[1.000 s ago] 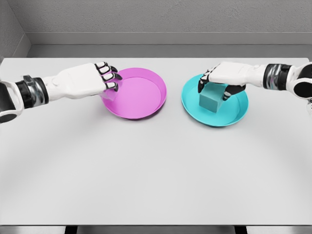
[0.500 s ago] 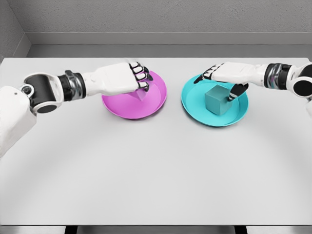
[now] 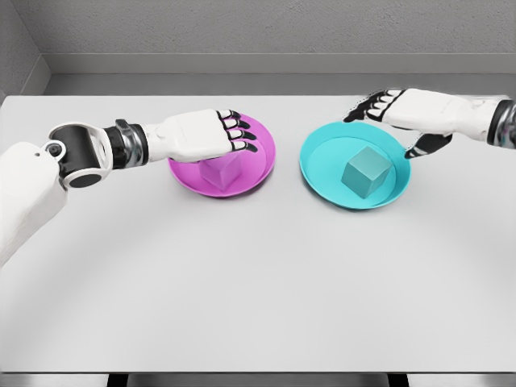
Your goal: Place the blocks in the corresponding plates according to their colors
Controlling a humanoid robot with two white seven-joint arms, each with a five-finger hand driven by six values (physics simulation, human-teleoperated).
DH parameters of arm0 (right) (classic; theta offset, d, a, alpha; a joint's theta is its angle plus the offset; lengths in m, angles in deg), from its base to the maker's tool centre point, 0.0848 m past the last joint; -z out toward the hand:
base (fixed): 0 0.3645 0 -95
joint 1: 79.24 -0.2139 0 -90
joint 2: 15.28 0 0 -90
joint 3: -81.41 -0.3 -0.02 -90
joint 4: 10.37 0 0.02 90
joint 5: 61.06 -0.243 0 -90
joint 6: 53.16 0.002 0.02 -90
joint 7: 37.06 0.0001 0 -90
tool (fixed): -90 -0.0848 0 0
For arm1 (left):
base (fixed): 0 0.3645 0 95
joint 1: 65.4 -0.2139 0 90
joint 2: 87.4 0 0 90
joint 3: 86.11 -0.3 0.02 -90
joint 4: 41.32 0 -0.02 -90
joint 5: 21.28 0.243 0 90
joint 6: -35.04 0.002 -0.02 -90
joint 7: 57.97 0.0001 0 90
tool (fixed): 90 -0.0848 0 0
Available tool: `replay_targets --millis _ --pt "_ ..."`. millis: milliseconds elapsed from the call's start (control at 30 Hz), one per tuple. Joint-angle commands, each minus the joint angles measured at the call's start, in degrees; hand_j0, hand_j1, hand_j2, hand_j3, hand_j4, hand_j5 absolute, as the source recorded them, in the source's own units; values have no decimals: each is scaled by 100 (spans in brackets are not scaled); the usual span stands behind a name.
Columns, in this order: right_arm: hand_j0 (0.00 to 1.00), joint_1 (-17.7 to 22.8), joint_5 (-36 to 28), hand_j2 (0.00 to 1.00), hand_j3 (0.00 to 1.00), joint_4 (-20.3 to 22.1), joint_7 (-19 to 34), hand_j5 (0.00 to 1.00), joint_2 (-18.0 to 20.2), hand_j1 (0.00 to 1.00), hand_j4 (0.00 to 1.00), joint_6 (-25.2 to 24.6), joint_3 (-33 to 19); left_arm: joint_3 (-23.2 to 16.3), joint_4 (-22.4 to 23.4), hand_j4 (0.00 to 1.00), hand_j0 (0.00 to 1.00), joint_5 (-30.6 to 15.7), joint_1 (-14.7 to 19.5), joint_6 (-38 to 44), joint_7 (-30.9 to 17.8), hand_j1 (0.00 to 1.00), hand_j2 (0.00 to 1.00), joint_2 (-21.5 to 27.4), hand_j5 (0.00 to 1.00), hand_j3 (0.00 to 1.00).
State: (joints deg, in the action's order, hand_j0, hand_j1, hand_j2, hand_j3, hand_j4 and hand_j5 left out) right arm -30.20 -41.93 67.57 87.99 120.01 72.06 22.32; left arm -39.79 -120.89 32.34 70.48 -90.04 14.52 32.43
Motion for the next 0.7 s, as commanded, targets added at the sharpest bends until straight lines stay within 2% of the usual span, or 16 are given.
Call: replay_targets --millis 0,67,100,167,200,300,433,533,633,667 --pt "100 61 -348 100 100 28 -4 100 252 100 100 -22 -453 18 -6 100 100 -97 0 9 10 100 100 23 100 100" --pt "100 571 -507 100 100 37 -4 100 419 100 100 -22 -999 88 -41 100 100 -395 9 9 37 100 100 163 100 100" --pt "100 686 -516 100 100 37 -4 100 481 100 100 -22 -1157 105 -67 100 100 -606 9 9 37 100 100 295 100 100" --pt "100 747 -516 100 100 28 -4 100 542 100 100 -22 -1228 176 -190 100 100 -1010 -9 9 37 100 100 497 100 100" --pt "100 844 -525 100 100 20 -4 100 569 100 100 -22 -1262 395 -322 100 100 -1134 -79 9 37 100 100 682 100 100" --pt "100 993 -586 100 100 37 -4 100 586 100 100 -22 -1359 501 -384 100 100 -1590 -132 9 37 100 100 1033 100 100" --pt "100 1108 -586 100 100 55 -4 100 578 100 100 -22 -1315 1177 -393 100 100 -2259 -667 9 19 100 100 1551 100 100" --pt "100 1125 -586 100 100 64 -4 100 525 100 100 -22 -1201 1511 -463 100 100 -2294 -931 9 10 100 100 1710 100 100" --pt "100 1125 -586 100 100 90 -4 100 525 100 100 -22 -1201 2021 -498 100 100 -2487 -1388 9 10 100 100 1851 100 100" --pt "100 1125 -586 100 100 90 -4 100 534 100 100 -22 -1201 2039 -498 100 100 -2487 -1432 9 10 100 100 1868 100 100"
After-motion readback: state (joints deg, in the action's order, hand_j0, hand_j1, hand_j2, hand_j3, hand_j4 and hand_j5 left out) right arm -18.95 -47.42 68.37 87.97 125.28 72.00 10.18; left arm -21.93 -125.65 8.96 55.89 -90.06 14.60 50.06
